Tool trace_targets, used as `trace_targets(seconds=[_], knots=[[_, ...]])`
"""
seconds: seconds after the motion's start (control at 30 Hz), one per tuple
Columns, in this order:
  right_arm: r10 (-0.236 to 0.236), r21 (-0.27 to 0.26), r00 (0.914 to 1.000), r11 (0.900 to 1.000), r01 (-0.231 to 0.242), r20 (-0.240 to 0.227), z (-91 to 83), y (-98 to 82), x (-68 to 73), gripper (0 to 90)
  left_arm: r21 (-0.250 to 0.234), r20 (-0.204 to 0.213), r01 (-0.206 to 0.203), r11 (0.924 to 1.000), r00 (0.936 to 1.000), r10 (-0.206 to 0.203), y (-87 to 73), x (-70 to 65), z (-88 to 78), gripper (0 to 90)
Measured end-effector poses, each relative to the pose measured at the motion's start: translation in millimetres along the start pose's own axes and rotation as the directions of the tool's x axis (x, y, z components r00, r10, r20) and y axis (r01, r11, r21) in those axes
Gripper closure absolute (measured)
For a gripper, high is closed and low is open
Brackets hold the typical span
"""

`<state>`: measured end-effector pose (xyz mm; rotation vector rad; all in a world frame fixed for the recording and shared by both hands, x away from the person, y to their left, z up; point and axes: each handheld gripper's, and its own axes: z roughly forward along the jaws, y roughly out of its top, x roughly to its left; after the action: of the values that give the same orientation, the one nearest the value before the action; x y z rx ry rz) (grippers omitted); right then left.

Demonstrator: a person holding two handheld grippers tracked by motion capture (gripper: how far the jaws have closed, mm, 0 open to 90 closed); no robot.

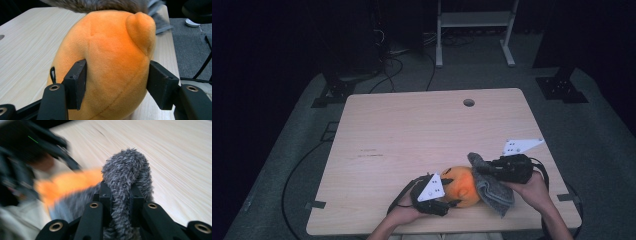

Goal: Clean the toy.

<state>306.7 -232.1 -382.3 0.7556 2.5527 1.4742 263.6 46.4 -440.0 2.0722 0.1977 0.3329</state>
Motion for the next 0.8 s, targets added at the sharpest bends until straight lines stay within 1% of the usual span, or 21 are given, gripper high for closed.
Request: trace_targets(seconds=[0.03,0.07,0.1,0.17,0.2,0.23,0.27,0.3,0.33,0.37,0.4,0.43,0.47,0.5,0.53,0.57,0.63,0.67,0.7,0.77,0.8], knots=[[-0.018,-0.001,0.9996,1.000,0.018,-0.021,3.0,3.5,4.2,77.1,0.002,0.004,0.001,1.0000,1.0000,-0.001,0.3,0.6,-0.2,37.4],[-0.043,0.019,0.9990,0.999,0.043,-0.008,7.6,6.0,8.2,77.0,0.001,0.009,0.014,0.9999,0.9999,-0.014,-0.7,2.4,-1.7,37.5],[-0.056,0.033,0.9984,0.998,0.056,0.011,10.8,6.6,9.3,76.9,-0.011,0.013,0.035,0.9993,0.9993,-0.035,-2.7,4.9,-3.4,37.6],[-0.009,0.023,0.9999,1.000,0.009,0.014,11.0,2.3,1.3,76.9,-0.019,0.019,0.061,0.9980,0.9980,-0.060,-7.0,9.9,-8.7,37.9],[0.008,0.027,0.9996,1.000,-0.009,0.028,9.7,-1.5,-4.7,76.9,-0.018,0.022,0.065,0.9977,0.9977,-0.065,-8.2,11.9,-11.3,38.0],[0.033,0.026,0.9989,0.999,-0.034,0.032,7.1,-6.4,-11.1,77.0,-0.022,0.023,0.075,0.9969,0.9969,-0.075,-9.5,13.5,-13.1,38.0],[0.071,0.018,0.9970,0.997,-0.071,0.030,3.9,-12.6,-18.0,77.0,-0.024,0.025,0.075,0.9969,0.9969,-0.074,-10.4,14.8,-13.7,38.0],[0.086,0.019,0.9959,0.996,-0.086,0.030,1.9,-15.9,-20.7,76.9,-0.024,0.026,0.077,0.9967,0.9967,-0.077,-10.6,15.0,-13.5,38.0],[0.089,0.010,0.9956,0.996,-0.090,0.027,0.3,-17.0,-21.0,76.9,-0.028,0.026,0.080,0.9964,0.9965,-0.080,-10.5,14.6,-12.5,38.0],[0.089,-0.012,0.9960,0.996,-0.089,0.009,-2.2,-16.5,-20.1,76.9,-0.027,0.024,0.078,0.9966,0.9967,-0.077,-10.0,14.2,-11.4,38.0],[0.082,-0.036,0.9964,0.996,-0.083,-0.020,-4.2,-13.9,-17.9,76.9,-0.029,0.022,0.078,0.9965,0.9968,-0.077,-9.5,13.7,-10.4,37.8],[0.062,-0.057,0.9970,0.996,-0.065,-0.047,-4.3,-9.7,-13.7,76.9,-0.029,0.020,0.080,0.9964,0.9967,-0.079,-9.3,13.8,-10.5,37.8],[0.049,-0.054,0.9974,0.997,-0.052,-0.052,-3.4,-7.4,-11.2,76.8,-0.028,0.017,0.081,0.9963,0.9966,-0.080,-9.6,14.9,-11.4,37.8],[0.035,-0.041,0.9979,0.998,-0.037,-0.054,-1.2,-6.0,-8.8,76.7,-0.030,0.013,0.093,0.9952,0.9956,-0.093,-10.2,16.0,-12.8,37.9],[0.031,-0.024,0.9984,0.999,-0.032,-0.048,1.4,-6.9,-8.3,76.5,-0.034,0.011,0.104,0.9940,0.9945,-0.104,-11.4,17.6,-14.7,38.0],[0.039,-0.014,0.9980,0.999,-0.040,-0.049,3.1,-9.9,-10.7,76.4,-0.033,0.012,0.109,0.9935,0.9940,-0.108,-12.7,19.6,-16.7,37.9],[0.101,-0.020,0.9920,0.995,-0.103,-0.075,2.3,-18.1,-19.6,76.4,-0.043,0.019,0.128,0.9909,0.9917,-0.127,-14.7,21.3,-19.2,37.4],[0.114,-0.016,0.9913,0.993,-0.115,-0.066,0.9,-21.5,-22.9,76.4,-0.047,0.023,0.139,0.9892,0.9902,-0.138,-15.7,21.8,-19.8,37.2],[0.124,-0.006,0.9911,0.992,-0.124,-0.048,-1.3,-24.5,-25.9,76.5,-0.048,0.022,0.140,0.9890,0.9901,-0.139,-16.0,22.2,-20.2,37.3],[0.127,0.001,0.9917,0.992,-0.127,-0.023,-4.0,-26.0,-27.2,76.5,-0.052,0.018,0.152,0.9871,0.9884,-0.151,-16.0,24.1,-21.1,37.7],[0.129,-0.013,0.9911,0.992,-0.129,-0.034,-5.1,-25.3,-26.0,76.5,-0.054,0.017,0.157,0.9861,0.9876,-0.156,-15.7,24.6,-20.6,37.9]])
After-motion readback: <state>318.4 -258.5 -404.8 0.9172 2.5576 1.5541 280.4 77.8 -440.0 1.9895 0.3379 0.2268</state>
